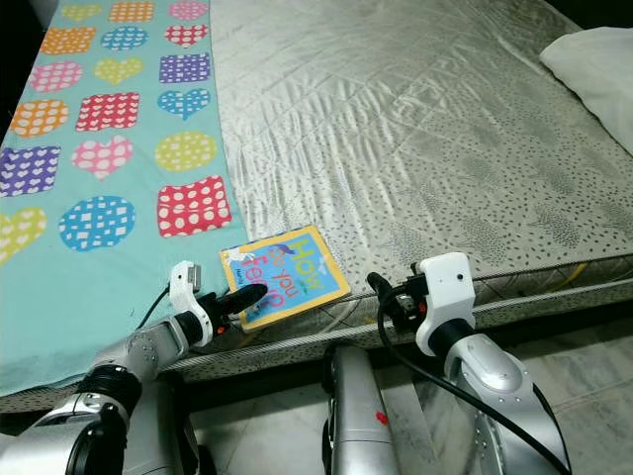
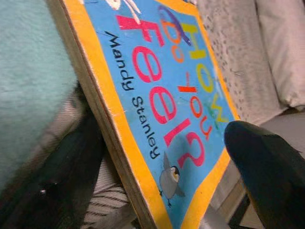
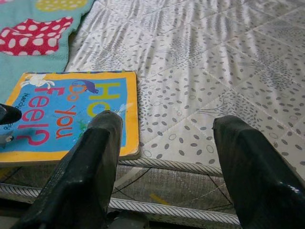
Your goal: Clean up the room
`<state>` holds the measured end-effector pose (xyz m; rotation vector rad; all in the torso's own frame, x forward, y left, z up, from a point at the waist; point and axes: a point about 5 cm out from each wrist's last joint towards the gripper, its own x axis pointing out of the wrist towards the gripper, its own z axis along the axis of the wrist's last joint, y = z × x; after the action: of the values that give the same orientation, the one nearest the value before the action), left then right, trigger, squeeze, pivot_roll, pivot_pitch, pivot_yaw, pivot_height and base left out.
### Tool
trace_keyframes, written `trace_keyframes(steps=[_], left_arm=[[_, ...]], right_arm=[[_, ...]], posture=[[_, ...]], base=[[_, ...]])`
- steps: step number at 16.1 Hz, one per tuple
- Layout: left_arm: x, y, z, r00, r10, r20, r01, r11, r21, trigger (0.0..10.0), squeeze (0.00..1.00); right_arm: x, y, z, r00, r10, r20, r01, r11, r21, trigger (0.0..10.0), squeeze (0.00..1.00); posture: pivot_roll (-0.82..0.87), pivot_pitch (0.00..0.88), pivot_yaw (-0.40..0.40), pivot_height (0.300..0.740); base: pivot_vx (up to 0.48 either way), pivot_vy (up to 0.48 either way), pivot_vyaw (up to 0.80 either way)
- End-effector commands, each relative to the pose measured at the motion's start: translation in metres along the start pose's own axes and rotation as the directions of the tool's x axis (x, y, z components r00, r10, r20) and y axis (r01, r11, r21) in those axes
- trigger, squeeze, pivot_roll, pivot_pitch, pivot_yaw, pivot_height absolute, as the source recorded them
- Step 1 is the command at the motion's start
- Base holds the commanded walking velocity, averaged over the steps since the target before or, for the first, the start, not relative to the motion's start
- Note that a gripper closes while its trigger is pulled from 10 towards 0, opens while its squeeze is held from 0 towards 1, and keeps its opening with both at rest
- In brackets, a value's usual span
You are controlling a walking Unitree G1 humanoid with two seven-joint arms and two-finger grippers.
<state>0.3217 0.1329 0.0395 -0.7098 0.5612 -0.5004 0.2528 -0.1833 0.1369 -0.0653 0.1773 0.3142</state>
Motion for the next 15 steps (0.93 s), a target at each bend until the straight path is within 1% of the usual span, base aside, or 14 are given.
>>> trace_keyframes(steps=[1, 2, 3, 5, 6, 8, 9, 11, 13, 15], left_arm=[[0.005, -0.007, -0.006, 0.998, -0.054, -0.019, 0.054, 0.998, -0.025, 1.6, 1.00], [0.007, -0.010, -0.006, 0.996, -0.084, -0.017, 0.084, 0.996, -0.030, 0.0, 0.68], [0.008, -0.014, -0.006, 0.992, -0.129, -0.013, 0.129, 0.991, -0.040, 0.0, 0.00], [0.009, -0.017, -0.005, 0.987, -0.163, 0.000, 0.163, 0.985, -0.056, 0.0, 0.00], [0.008, -0.019, -0.002, 0.977, -0.210, 0.034, 0.212, 0.970, -0.115, 0.0, 0.00], [0.008, -0.021, 0.001, 0.972, -0.228, 0.059, 0.234, 0.962, -0.138, 0.0, 0.00], [0.009, -0.019, 0.002, 0.972, -0.214, 0.095, 0.228, 0.956, -0.182, 0.0, 0.00], [0.008, -0.017, 0.001, 0.973, -0.205, 0.103, 0.222, 0.955, -0.198, 0.0, 0.00], [0.007, -0.016, 0.002, 0.972, -0.195, 0.129, 0.220, 0.949, -0.228, 0.0, 0.00], [0.006, -0.014, 0.004, 0.972, -0.187, 0.145, 0.219, 0.943, -0.252, 0.0, 0.00]], right_arm=[[-0.001, 0.000, 0.001, 1.000, -0.004, 0.002, 0.004, 1.000, -0.010, 10.0, 0.00], [0.000, 0.000, 0.002, 1.000, -0.004, 0.003, 0.004, 1.000, -0.012, 10.0, 0.00], [0.000, -0.001, 0.003, 1.000, -0.004, 0.005, 0.004, 1.000, -0.014, 10.0, 0.00], [0.001, -0.002, 0.003, 1.000, -0.003, 0.007, 0.003, 1.000, -0.016, 10.0, 0.00], [0.003, -0.001, 0.004, 1.000, -0.003, 0.010, 0.003, 1.000, -0.016, 10.0, 0.00], [0.003, 0.000, 0.003, 1.000, -0.001, 0.012, 0.001, 1.000, -0.015, 10.0, 0.00], [0.005, 0.001, 0.003, 1.000, 0.003, 0.015, -0.002, 1.000, -0.015, 10.0, 0.00], [0.005, 0.000, 0.003, 1.000, 0.001, 0.017, 0.000, 1.000, -0.017, 10.0, 0.00], [0.004, -0.001, 0.004, 1.000, -0.003, 0.019, 0.003, 1.000, -0.018, 10.0, 0.00], [0.004, 0.000, 0.003, 1.000, -0.002, 0.020, 0.003, 1.000, -0.017, 10.0, 0.00]], posture=[[-0.30, 0.159, -0.035, 0.532], [-0.30, 0.159, -0.035, 0.532], [-0.31, 0.152, -0.039, 0.532], [-0.31, 0.152, -0.039, 0.532], [-0.31, 0.140, -0.037, 0.532], [-0.31, 0.132, -0.035, 0.532], [-0.31, 0.123, -0.033, 0.532], [-0.31, 0.119, -0.032, 0.532], [-0.31, 0.118, -0.031, 0.532], [-0.31, 0.118, -0.032, 0.532]], base=[[0.000, 0.000, 0.00], [0.000, 0.000, 0.00], [0.000, 0.000, 0.00], [0.000, 0.000, 0.00], [0.000, 0.000, 0.00], [0.000, 0.000, 0.00], [0.000, 0.000, 0.00], [0.000, 0.000, 0.00], [0.000, 0.000, 0.00], [0.000, 0.000, 0.00]])
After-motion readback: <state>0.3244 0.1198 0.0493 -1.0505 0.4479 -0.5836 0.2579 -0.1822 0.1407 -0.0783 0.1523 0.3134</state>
